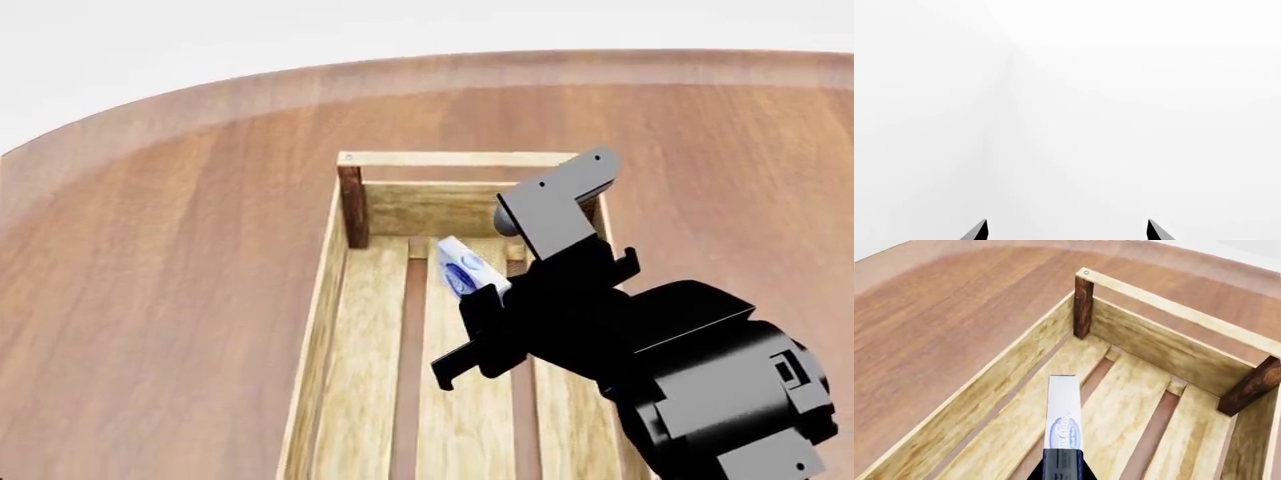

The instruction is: Pick up the cream cheese and put it in the tray.

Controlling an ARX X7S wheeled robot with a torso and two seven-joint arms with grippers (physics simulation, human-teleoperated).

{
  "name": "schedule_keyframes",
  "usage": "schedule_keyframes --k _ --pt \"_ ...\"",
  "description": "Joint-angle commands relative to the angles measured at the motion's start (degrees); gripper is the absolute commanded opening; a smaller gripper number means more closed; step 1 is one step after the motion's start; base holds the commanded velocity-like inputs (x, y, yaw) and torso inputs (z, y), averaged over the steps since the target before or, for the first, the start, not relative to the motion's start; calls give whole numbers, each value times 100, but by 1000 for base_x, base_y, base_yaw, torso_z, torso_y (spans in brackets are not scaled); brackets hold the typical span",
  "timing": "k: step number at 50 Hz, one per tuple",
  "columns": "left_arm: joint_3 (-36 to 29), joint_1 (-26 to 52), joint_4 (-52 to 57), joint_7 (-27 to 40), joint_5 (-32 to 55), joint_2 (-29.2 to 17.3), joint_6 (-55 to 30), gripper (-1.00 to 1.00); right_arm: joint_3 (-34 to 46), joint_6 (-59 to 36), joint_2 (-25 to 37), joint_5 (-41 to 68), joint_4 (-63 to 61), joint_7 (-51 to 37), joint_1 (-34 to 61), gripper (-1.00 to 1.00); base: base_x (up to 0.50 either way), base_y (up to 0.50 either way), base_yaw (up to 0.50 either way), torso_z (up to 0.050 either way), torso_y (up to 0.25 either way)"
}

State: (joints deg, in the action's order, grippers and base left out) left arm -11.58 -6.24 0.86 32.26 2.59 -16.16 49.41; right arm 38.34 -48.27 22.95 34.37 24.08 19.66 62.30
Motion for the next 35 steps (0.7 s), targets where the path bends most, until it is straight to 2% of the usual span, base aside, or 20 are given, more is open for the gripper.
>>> schedule_keyframes --k 1,35 --pt "-19 3 -1 9 38 -23 14 100 -23 37 2 -23 -31 20 40 -100 0 0 0 0 -115" --pt "-55 -8 30 47 68 -70 14 100 53 46 33 -59 11 -19 12 -100 0 0 0 0 -76"
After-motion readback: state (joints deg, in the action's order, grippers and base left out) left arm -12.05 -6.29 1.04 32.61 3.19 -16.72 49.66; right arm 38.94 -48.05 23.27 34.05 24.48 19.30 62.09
